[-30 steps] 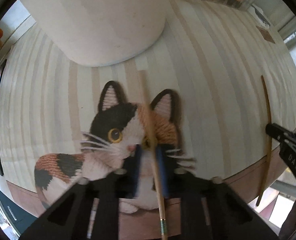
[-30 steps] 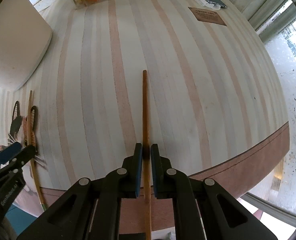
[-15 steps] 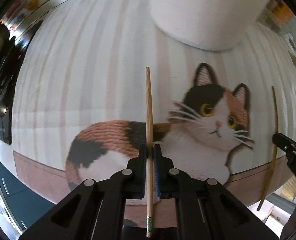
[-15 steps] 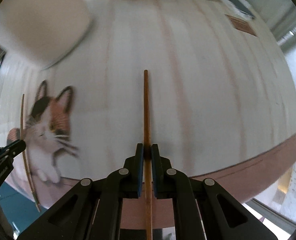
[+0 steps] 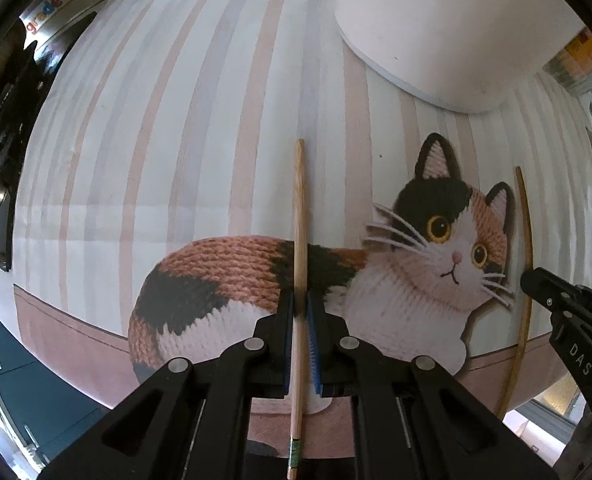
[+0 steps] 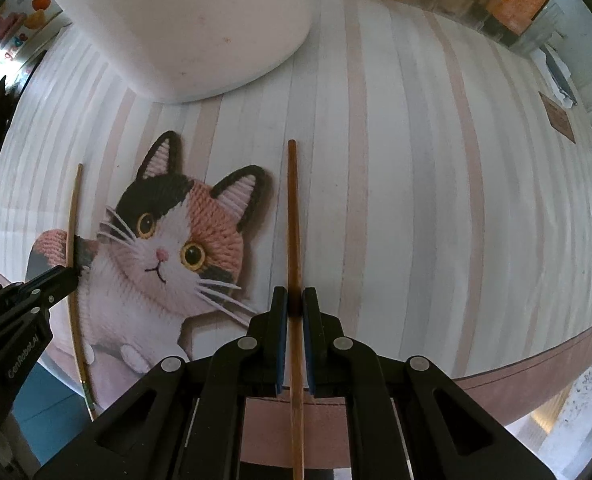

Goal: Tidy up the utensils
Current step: 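Lift both chopsticks and carry them over the utensil holder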

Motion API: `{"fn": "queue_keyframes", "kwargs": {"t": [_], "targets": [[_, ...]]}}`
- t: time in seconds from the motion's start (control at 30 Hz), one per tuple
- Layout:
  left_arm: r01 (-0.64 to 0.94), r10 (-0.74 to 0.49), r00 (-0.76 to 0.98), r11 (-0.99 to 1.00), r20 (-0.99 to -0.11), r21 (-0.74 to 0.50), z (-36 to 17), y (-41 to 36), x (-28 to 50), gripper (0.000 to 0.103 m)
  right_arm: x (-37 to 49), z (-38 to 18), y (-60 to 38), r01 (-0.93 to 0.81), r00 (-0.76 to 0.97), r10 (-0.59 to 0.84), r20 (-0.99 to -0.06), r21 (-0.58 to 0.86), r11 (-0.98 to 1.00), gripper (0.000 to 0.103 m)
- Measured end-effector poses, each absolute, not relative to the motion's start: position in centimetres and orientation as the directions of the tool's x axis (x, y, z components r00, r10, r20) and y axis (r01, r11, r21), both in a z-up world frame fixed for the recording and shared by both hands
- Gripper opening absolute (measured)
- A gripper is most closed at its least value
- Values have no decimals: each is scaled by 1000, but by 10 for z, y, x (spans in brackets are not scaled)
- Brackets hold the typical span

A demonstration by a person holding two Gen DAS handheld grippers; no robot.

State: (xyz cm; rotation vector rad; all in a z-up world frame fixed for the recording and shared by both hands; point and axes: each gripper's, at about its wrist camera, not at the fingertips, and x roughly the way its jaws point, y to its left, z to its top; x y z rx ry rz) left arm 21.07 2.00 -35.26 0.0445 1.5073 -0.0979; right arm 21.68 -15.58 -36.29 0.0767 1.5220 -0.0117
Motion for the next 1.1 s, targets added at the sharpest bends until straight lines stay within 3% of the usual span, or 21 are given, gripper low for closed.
{"fn": "queue_keyframes", "kwargs": {"t": [0.83,1.1], "targets": [[103,-27,61,994,-998,-21,-351,17,242,5,261,-371,-143,10,22,-16,-1000,-16,1000,8],[70,-20,223,998,-975,-4,-302,24,241,1,260,-336,-160,98,155,53,-986,69,993,7]]}}
